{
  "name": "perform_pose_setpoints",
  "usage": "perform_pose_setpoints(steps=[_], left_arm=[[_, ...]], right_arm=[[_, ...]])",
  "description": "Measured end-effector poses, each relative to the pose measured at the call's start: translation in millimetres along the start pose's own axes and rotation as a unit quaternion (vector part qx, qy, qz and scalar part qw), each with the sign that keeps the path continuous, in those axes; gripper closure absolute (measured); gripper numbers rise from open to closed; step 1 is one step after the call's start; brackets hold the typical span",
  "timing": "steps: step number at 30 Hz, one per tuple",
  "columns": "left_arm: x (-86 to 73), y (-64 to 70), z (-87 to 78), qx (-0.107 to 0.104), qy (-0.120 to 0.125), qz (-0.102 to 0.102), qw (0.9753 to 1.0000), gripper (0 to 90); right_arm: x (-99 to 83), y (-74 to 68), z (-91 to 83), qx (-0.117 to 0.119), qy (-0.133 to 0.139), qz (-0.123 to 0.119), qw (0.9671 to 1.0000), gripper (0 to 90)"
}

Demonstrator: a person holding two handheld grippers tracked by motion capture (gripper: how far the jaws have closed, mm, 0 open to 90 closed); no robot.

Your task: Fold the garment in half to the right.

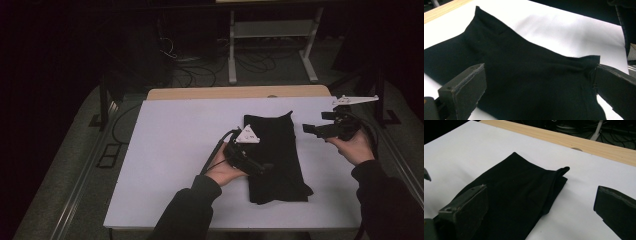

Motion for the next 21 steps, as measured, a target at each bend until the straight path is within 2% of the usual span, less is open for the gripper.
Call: perform_pose_setpoints(steps=[10,21], left_arm=[[-7.2,-13.4,-19.5,0.014,0.007,-0.004,0.9999,0.0],[-21.1,-31.7,-42.9,0.039,0.007,-0.014,0.9991,0.0]], right_arm=[[-3.2,-8.5,-6.9,0.002,0.009,-0.008,0.9999,0.0],[-8.8,-19.1,-12.7,0.003,0.012,-0.020,0.9997,0.0]])
Point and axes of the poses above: each handheld gripper's, and its own axes: z roughly forward along the jaws, x roughly out of its top, y roughly to its right, the point moved 5 cm from there along z, roughly forward along the jaws, and after that the axes turned 12 degrees about x, right-handed, at the moved point
